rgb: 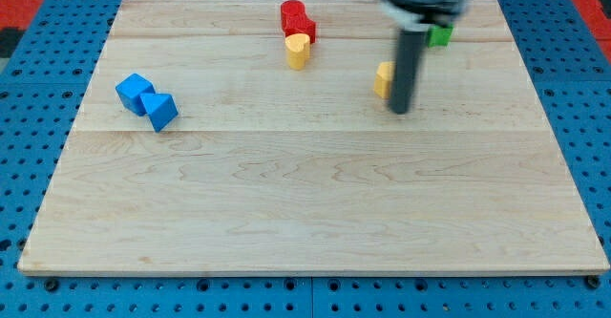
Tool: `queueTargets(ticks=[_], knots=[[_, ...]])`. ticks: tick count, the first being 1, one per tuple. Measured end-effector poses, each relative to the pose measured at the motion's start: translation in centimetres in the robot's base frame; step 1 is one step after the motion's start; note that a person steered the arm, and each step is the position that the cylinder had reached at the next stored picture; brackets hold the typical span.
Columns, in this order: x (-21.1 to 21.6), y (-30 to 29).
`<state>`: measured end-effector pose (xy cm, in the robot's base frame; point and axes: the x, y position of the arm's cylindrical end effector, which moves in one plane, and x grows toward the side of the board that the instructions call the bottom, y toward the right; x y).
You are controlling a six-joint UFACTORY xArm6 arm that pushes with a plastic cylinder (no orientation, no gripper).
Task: Push the yellow hexagon into the yellow heart
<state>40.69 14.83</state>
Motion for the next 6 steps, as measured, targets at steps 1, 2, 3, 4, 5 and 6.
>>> queueTargets(ticks=[1, 2, 3, 4, 5, 6], knots=[[-1.8, 0.0], [-4.7, -4.6], [-7.7, -8.6], [-9.2, -9.7], [-10.2, -9.9], [-13.7, -4.4]])
